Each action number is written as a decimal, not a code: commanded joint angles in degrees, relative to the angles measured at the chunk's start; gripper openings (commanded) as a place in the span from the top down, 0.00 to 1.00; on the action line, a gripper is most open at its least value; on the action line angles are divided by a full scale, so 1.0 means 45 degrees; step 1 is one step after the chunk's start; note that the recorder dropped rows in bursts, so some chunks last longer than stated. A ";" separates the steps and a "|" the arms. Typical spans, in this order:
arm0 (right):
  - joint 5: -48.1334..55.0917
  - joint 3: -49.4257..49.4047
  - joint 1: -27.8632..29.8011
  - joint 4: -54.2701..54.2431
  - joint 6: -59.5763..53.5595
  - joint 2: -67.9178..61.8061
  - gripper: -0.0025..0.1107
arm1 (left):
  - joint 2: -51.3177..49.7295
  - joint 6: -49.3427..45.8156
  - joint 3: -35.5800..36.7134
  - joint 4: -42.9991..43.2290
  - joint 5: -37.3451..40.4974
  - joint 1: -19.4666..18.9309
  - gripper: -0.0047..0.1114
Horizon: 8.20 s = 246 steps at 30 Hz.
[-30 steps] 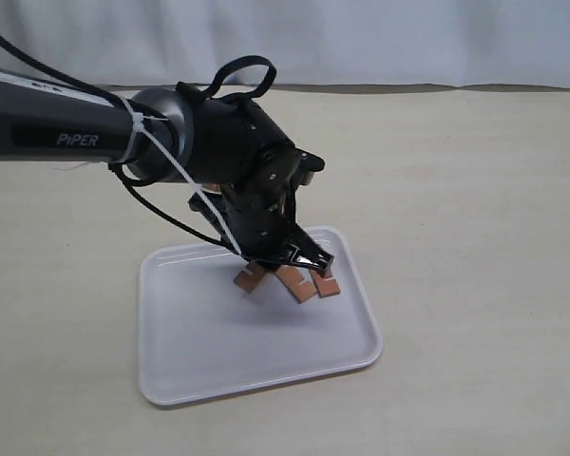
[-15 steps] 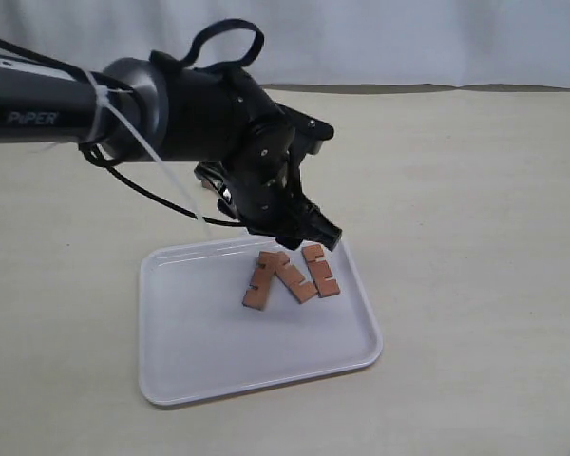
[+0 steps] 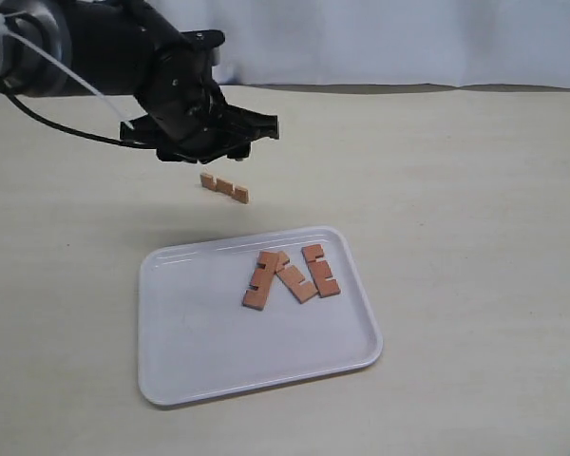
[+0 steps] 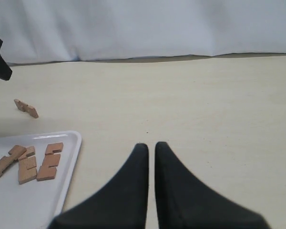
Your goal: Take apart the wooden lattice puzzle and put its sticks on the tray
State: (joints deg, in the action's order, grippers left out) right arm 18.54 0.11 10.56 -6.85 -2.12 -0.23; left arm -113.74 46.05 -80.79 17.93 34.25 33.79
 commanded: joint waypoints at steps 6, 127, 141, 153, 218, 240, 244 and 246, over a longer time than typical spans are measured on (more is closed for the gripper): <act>-0.0035 -0.0024 -0.0044 0.0002 -0.0014 0.0050 0.94 | -0.1553 0.1308 -0.1206 -0.0772 0.0018 -0.0311 0.48; -0.0035 -0.0024 -0.0044 0.0002 -0.0014 0.0050 0.94 | 0.4613 -0.7548 0.3877 -0.1443 0.5302 0.1028 0.96; -0.0035 -0.0024 -0.0044 0.0002 -0.0014 0.0050 0.94 | 0.8301 -0.8552 0.6656 -0.1560 0.5537 -0.4871 0.96; -0.0035 -0.0024 -0.0044 0.0002 -0.0014 0.0050 0.94 | 1.8016 -0.8964 1.0063 -0.3255 -0.0354 -0.6470 0.96; 0.0064 -0.0024 -0.0044 0.0002 -0.0014 0.0050 0.94 | 2.5276 -0.8549 1.7954 -0.3226 -0.4268 -0.6313 0.96; 0.0064 -0.0024 -0.0044 0.0002 -0.0014 0.0050 0.94 | 2.5276 -0.8549 1.7954 -0.3117 -0.3680 -0.6313 0.96; 0.0064 -0.0024 -0.0044 0.0002 -0.0014 0.0050 0.94 | 2.5276 -0.8549 1.7954 -0.3117 -0.3680 -0.6313 0.96; 0.0064 -0.0024 -0.0044 0.0002 -0.0014 0.0050 0.94 | 2.5276 -0.8549 1.7954 -0.3117 -0.3680 -0.6313 0.96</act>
State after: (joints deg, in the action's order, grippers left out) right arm 18.91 0.11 10.56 -6.85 -2.12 -0.23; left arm -0.07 7.35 -0.20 3.70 17.86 4.94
